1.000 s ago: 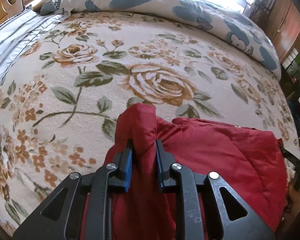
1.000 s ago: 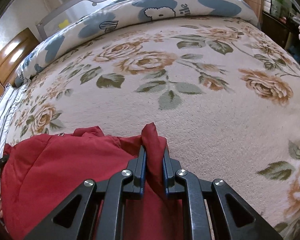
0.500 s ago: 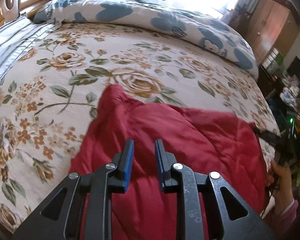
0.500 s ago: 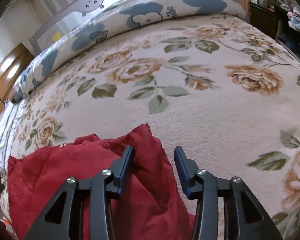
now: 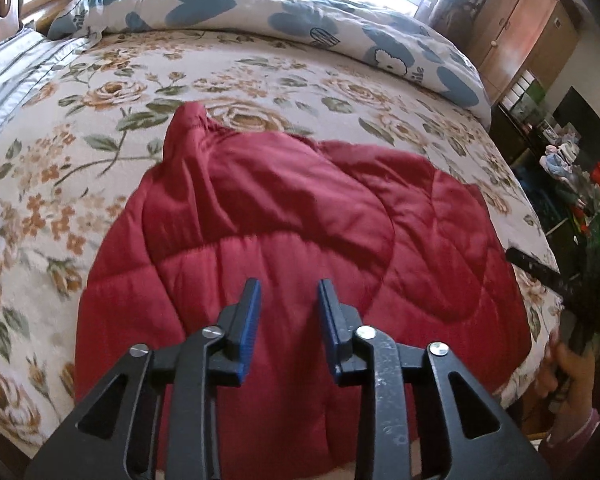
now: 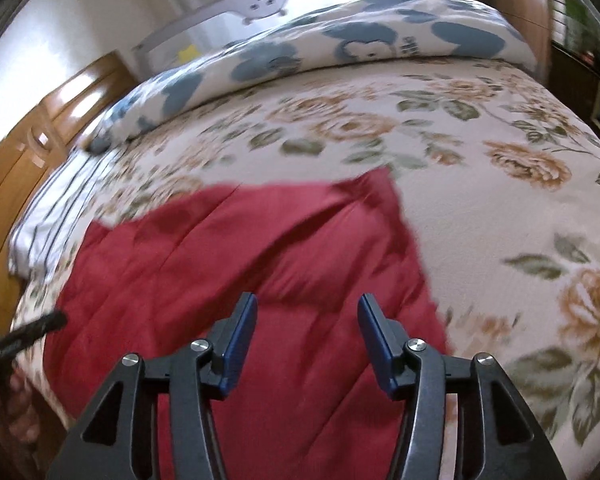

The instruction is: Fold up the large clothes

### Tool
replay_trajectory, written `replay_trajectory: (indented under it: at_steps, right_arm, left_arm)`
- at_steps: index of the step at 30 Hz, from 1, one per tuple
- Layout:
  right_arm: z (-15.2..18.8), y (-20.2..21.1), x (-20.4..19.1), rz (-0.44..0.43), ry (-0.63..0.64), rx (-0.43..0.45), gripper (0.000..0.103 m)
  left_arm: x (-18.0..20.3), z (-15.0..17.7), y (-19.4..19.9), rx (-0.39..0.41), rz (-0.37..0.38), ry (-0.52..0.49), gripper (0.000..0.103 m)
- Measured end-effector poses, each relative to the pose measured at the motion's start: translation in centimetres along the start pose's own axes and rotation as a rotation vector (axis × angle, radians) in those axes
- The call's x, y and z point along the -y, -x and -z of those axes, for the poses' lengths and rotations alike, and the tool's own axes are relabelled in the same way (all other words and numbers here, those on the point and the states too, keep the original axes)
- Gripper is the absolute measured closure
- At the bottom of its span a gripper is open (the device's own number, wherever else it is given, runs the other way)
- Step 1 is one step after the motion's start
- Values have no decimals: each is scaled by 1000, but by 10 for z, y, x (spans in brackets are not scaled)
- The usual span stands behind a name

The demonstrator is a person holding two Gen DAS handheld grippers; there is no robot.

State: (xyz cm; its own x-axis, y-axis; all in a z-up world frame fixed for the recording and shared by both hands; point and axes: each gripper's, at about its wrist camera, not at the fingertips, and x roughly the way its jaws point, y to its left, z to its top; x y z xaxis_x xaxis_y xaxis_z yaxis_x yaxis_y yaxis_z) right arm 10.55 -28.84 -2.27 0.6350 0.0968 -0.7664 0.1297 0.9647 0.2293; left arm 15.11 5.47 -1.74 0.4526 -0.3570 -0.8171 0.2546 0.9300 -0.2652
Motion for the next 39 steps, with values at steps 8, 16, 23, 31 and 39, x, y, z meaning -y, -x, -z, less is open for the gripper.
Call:
replay_trajectory:
  at_steps: [8, 16, 23, 31, 39]
  right_arm:
    - [42, 21, -47, -15, 96, -23, 37]
    - [65, 2, -47, 95, 147, -76, 36]
    - [73, -10, -28, 96, 92, -86, 29]
    - [75, -19, -15, 71, 37, -78, 25]
    - [71, -13, -14, 62, 5, -83, 24]
  left_arm:
    - [26, 27, 17, -7, -28, -68, 39]
    - [45, 50, 7, -35, -123, -138, 27]
    - [44, 52, -20, -70, -171, -142, 20]
    - [39, 45, -41, -88, -163, -129, 13]
    - [39, 42, -45, -91, -168, -128, 12]
